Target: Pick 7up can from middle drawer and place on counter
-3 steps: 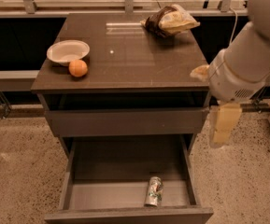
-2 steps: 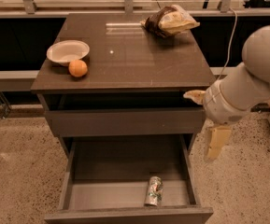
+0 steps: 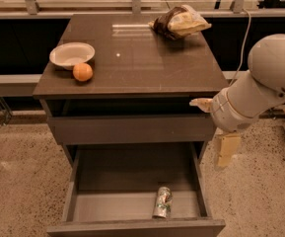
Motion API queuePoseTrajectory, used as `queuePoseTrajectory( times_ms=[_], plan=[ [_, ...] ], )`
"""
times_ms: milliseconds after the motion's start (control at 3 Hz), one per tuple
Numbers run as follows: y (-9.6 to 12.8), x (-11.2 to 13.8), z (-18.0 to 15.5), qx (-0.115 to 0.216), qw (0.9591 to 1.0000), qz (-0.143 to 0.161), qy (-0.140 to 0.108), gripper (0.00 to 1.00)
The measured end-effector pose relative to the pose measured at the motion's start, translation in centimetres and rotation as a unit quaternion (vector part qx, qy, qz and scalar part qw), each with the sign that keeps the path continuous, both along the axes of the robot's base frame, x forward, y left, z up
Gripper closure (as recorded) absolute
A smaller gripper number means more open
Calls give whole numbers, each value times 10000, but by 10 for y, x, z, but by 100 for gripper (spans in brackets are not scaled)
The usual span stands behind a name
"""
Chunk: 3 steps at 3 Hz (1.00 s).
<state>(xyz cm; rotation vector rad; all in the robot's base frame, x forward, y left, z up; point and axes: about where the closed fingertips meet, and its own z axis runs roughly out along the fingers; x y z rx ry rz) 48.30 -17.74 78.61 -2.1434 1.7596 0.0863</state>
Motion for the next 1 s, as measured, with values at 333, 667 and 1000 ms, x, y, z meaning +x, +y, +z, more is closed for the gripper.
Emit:
queuePoseTrajectory(
  times_ms=[333, 667, 1000],
  plan=[
    [8, 1, -55, -407, 9959, 804, 90, 0],
    [-1, 4, -116, -746, 9802, 1830, -112, 0],
    [-1, 10, -120, -810, 9712, 2221, -296, 0]
  ],
)
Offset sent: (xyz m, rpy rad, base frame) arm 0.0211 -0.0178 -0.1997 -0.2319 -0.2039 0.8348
